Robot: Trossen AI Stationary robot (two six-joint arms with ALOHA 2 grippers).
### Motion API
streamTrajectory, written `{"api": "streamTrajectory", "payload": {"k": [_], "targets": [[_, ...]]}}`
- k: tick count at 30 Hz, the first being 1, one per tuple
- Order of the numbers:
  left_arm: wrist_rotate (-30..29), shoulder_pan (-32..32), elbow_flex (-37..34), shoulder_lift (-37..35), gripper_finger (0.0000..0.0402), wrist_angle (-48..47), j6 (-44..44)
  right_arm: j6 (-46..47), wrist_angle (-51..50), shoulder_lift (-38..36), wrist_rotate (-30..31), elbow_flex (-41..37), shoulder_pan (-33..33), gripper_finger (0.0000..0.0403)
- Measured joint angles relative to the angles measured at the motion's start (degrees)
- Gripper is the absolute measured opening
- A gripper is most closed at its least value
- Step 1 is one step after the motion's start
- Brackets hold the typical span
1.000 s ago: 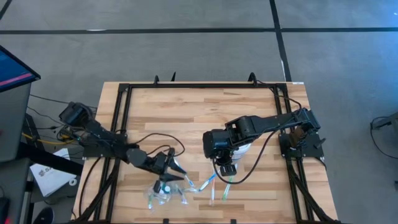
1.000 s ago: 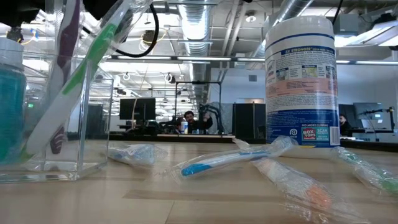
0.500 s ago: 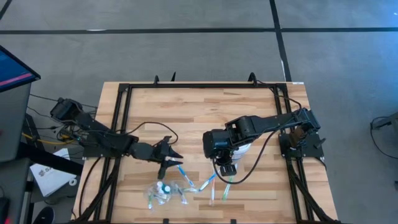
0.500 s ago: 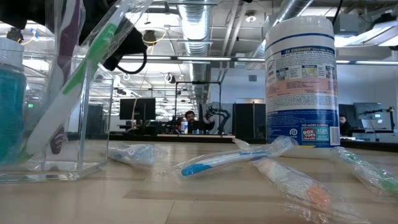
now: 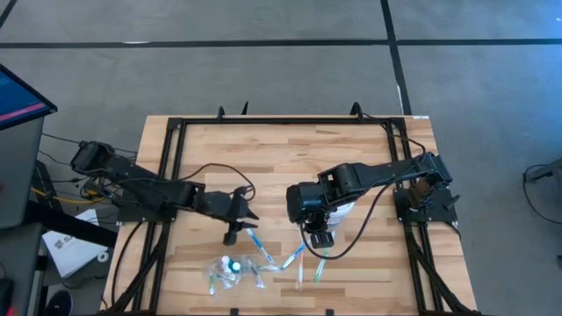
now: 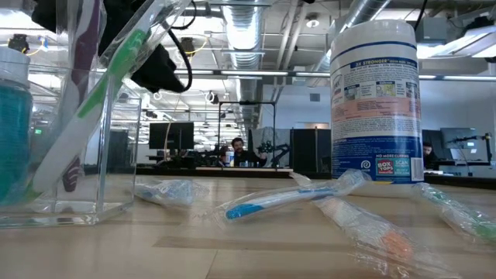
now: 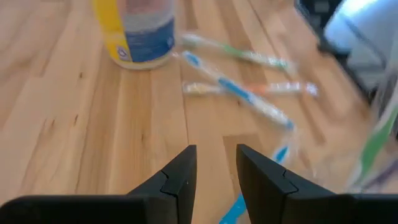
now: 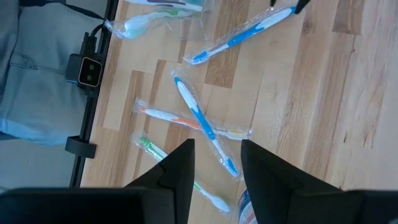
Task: Pick & Place toothbrushing station
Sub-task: Put the left blue toothbrush into the transparent organizer
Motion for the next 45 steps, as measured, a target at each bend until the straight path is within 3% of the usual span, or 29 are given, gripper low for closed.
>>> {"api": "streamTrajectory", "payload": {"k": [7, 20, 45], "targets": [[1.56, -0.30, -0.03, 1.01, 0.0108, -1.07, 3.64, -0.02, -0.20, 0.00, -0.01, 0.00, 0.00, 0.0122], [1.49, -0.28, 0.05, 9.64, 0.0108, -2.61, 6.68, -0.50, 0.22, 0.00, 0.01, 0.02, 0.00, 0.0122], [1.39, -1.20, 0.03, 9.87, 0.0108, -7.53, 9.46, -0.48, 0.22, 0.00, 0.01, 0.02, 0.00, 0.0122]]}}
